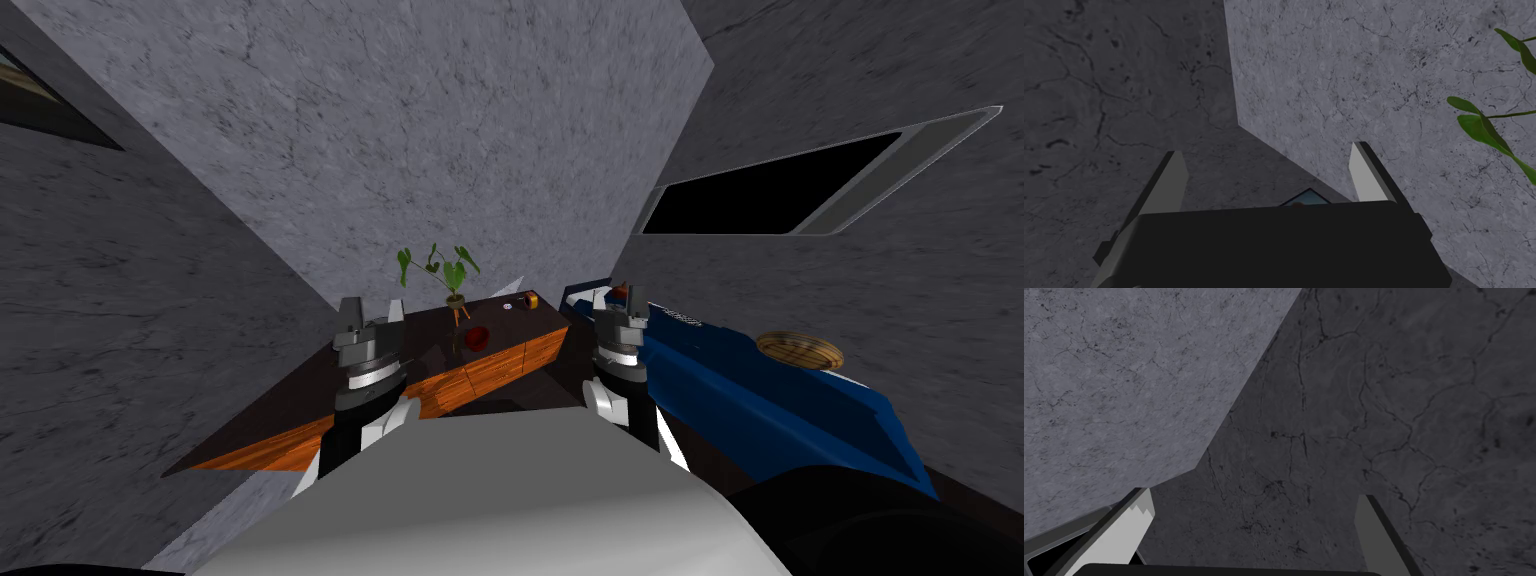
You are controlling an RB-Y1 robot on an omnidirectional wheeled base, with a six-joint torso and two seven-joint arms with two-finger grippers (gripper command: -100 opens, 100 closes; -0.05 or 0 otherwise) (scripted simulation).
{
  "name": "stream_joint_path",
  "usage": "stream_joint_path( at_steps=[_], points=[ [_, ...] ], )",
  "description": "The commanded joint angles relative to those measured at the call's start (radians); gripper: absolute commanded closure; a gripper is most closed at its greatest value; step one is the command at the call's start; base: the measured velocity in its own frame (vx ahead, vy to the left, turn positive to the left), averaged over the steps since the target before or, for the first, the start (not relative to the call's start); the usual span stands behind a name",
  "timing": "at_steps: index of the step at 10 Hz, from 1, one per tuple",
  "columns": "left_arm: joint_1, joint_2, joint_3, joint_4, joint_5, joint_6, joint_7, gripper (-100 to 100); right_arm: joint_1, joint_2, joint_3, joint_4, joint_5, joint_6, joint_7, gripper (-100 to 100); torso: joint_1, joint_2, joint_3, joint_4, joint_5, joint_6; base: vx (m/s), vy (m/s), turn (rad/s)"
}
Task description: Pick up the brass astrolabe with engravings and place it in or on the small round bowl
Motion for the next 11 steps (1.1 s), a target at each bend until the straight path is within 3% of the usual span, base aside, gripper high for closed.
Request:
stream_joint_path(
  at_steps=[1,6,11],
  points=[
    [-0.005,0.036,0.001,0.015,-0.001,0.003,-0.006,-100,0.0,0.0,0.0,0.0,0.0,0.0,0.0,0,0.0,0.0,0.0,0.0,0.0,0.0,0.0,-0.009,0.018],
    [-0.041,0.145,0.009,0.132,-0.002,0.025,-0.057,-100,0.0,0.0,0.0,0.0,0.0,0.0,0.0,0,-0.003,0.0,0.0,0.0,-0.001,0.0,-0.001,-0.038,0.047],
    [-0.088,0.19,0.022,0.278,0.0,0.052,-0.122,-100,0.0,0.0,0.0,0.0,0.0,0.0,0.0,0,-0.004,0.0,0.0,0.0,-0.001,0.0,-0.004,-0.063,0.064]
  ],
)
